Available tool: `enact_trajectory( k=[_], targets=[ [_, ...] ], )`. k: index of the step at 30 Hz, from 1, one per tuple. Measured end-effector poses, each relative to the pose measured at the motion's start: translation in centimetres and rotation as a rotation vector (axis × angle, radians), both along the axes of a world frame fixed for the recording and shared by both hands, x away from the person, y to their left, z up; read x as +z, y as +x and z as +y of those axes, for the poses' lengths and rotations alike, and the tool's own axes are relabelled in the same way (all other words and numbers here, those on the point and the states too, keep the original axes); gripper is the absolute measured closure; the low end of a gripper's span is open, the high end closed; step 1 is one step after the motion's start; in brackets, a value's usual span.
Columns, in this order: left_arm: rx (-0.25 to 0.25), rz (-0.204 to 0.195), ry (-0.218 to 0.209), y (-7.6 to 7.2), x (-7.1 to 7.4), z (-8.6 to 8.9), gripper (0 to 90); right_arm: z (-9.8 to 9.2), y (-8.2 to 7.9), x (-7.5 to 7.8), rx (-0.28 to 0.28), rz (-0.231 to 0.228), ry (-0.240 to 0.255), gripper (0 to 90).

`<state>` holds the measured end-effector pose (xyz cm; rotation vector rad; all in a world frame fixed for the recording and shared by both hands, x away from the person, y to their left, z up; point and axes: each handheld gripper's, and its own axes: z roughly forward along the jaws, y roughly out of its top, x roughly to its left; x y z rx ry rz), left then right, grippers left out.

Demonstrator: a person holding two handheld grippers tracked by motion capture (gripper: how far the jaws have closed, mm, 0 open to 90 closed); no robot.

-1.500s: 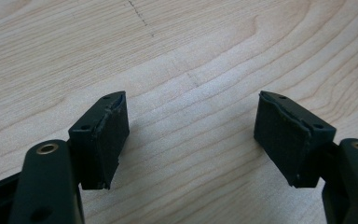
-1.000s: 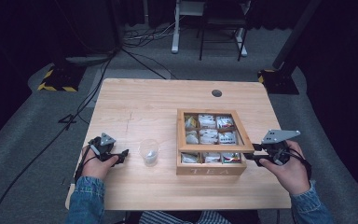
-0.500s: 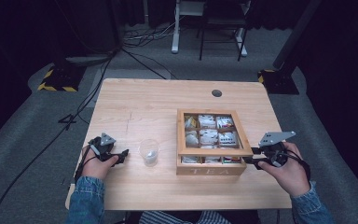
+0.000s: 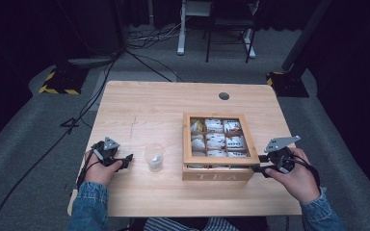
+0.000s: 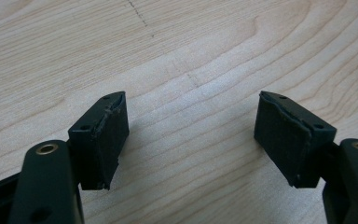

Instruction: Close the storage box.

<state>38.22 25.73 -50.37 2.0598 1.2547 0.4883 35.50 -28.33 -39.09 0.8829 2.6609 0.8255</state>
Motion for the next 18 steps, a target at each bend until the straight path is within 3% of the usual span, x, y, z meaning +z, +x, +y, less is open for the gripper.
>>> enact_trajectory(
  k=[18],
  targets=[
    [0.000,0.000,0.000,0.00,0.00,0.00,26.6,0.46,0.23,-0.97,0.012,0.066,-0.055,54.5]
  ],
)
